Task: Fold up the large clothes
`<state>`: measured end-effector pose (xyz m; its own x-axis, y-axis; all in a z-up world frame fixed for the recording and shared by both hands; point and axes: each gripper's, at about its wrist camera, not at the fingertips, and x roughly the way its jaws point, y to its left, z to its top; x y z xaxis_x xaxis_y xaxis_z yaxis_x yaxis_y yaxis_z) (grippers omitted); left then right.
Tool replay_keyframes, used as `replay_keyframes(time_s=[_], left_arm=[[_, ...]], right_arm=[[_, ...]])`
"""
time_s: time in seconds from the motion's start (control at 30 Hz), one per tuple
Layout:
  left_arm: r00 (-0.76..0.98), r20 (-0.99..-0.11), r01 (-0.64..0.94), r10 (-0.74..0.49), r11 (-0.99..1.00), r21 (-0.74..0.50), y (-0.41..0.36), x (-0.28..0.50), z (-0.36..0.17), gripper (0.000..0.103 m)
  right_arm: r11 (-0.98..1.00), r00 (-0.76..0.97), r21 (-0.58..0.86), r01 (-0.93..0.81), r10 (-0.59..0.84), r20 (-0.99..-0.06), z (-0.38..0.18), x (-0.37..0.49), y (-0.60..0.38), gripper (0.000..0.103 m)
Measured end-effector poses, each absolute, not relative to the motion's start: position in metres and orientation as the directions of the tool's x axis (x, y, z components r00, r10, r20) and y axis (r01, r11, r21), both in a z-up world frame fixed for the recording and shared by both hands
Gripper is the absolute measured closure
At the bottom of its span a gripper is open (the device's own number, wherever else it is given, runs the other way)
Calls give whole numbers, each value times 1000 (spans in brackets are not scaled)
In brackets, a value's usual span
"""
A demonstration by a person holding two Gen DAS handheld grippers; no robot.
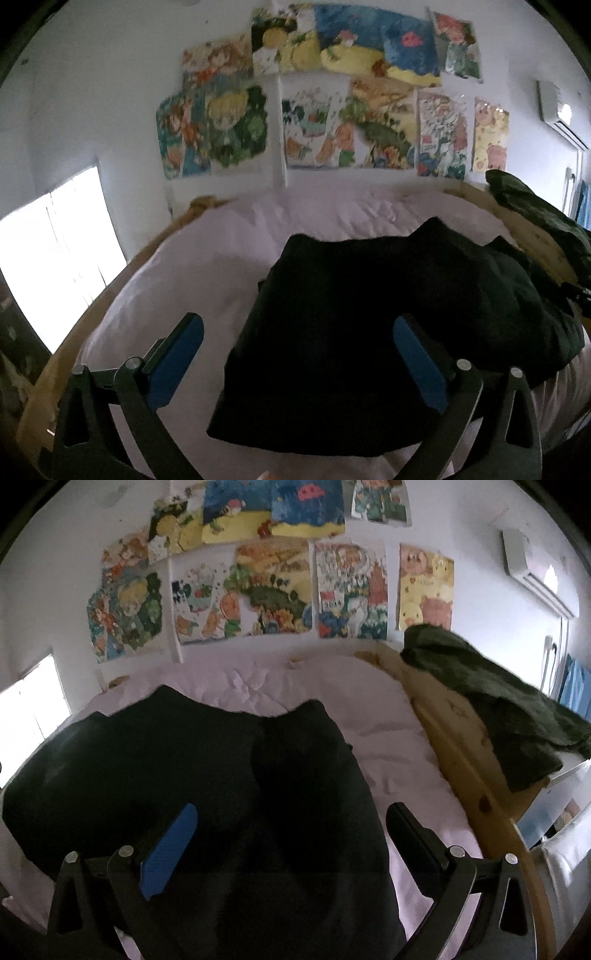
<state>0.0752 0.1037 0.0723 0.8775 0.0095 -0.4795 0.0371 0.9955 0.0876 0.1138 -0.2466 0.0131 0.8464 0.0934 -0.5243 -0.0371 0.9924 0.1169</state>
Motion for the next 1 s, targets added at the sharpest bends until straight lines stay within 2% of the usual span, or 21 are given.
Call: replay_keyframes(time_s=[0.3, 0.57, 1.0], left_arm=[[929, -371, 58, -10, 991, 119, 84, 35, 77, 2], [960, -279, 68, -39, 993, 95, 71, -12, 73, 2], [950, -304, 74, -70, 997, 1, 67, -60, 64, 2]], right_arm=[[996, 917, 80, -42, 70, -393, 34, 56, -227, 0], [993, 945, 90, -78, 102, -310, 40, 14, -208, 0], [971, 947, 176, -161, 202, -250, 38, -39, -183, 0]])
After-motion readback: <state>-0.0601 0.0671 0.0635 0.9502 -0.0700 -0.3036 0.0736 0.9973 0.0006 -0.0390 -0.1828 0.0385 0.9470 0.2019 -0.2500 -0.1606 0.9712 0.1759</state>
